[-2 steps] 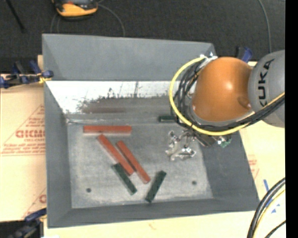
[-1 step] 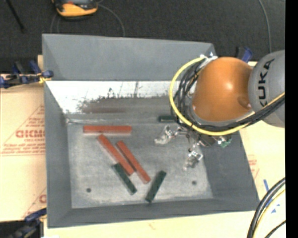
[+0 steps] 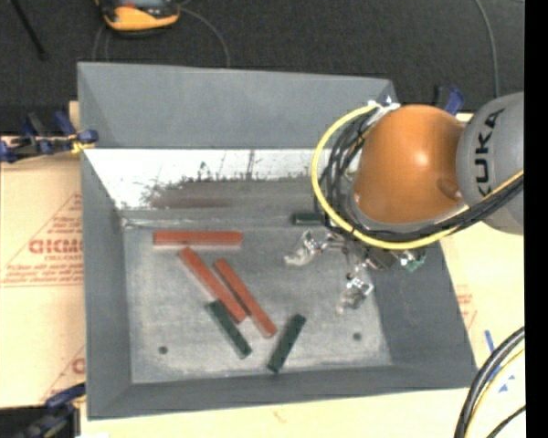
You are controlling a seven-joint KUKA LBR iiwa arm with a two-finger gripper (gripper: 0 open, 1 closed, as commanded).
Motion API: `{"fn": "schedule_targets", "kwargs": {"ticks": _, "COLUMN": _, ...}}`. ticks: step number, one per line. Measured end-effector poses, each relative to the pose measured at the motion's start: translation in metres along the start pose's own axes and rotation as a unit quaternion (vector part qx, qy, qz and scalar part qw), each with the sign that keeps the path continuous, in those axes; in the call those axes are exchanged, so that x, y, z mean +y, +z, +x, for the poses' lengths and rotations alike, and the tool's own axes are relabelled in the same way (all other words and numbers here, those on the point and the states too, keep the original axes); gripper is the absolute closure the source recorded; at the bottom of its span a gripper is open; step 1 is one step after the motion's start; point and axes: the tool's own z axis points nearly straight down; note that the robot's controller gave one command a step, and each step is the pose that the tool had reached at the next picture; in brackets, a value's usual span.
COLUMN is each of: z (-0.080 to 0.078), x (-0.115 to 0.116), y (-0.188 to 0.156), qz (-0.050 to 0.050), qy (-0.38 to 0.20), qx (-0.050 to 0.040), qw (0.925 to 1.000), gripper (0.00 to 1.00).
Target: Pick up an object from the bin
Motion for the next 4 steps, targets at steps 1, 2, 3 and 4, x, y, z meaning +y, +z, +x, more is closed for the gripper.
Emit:
{"fn": "schedule_targets", "kwargs": {"ticks": 1, "z": 0.015, "x": 0.011, "y": 0.051, "qz": 0.001, "qy": -0.030, "qx": -0.0029, "qw": 0.9996, "gripper": 0.00}}
{"fn": "schedule_targets", "kwargs": {"ticks": 2, "z": 0.036, "x": 0.011, "y": 0.099, "qz": -0.003, "qy": -0.149, "qx": 0.0097, "qw": 0.9887, "gripper": 1.00}}
{"fn": "schedule_targets", "kwargs": {"ticks": 3, "z": 0.036, "x": 0.011, "y": 0.099, "qz": -0.003, "qy": -0.150, "qx": 0.0097, "qw": 0.9887, "gripper": 1.00}}
{"fn": "schedule_targets", "kwargs": {"ticks": 4, "z": 0.025, "x": 0.011, "y": -0.019, "qz": -0.001, "qy": -0.141, "qx": -0.0005, "qw": 0.9901, "gripper": 1.00}}
